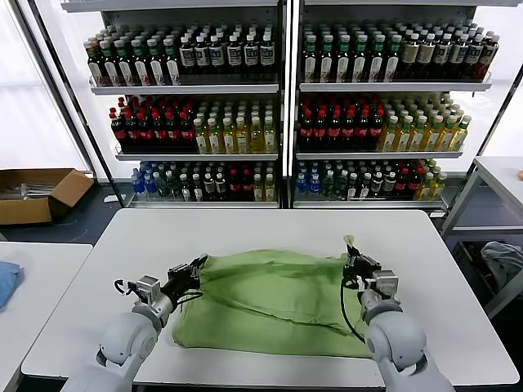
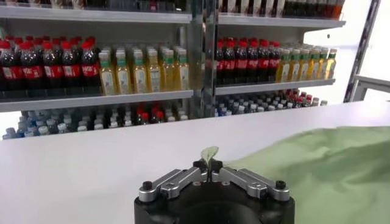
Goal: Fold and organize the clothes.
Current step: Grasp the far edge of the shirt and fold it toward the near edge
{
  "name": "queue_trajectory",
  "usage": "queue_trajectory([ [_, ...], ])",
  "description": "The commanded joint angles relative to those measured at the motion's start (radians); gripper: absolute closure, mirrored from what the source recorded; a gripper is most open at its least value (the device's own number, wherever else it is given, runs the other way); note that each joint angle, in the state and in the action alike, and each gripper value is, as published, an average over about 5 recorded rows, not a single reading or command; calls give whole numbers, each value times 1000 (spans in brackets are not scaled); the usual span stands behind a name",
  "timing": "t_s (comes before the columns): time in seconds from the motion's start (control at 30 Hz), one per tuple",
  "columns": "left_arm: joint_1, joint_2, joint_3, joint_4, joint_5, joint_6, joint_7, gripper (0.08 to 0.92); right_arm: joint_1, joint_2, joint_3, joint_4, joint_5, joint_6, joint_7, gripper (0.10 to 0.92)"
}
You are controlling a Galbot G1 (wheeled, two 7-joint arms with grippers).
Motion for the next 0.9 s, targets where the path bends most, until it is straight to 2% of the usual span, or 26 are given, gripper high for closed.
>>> queue_trajectory([
  [0.03, 61, 7, -14, -9, 24, -8, 6, 909, -204, 3, 59, 108, -28, 13, 10, 919],
  [0.3, 122, 27, -20, -55, 50, -13, 15, 909, -301, -10, 69, 160, -41, 16, 23, 919],
  [0.9, 178, -30, -39, -92, 116, 0, 14, 909, -356, -3, 69, 141, -71, 41, 40, 919],
])
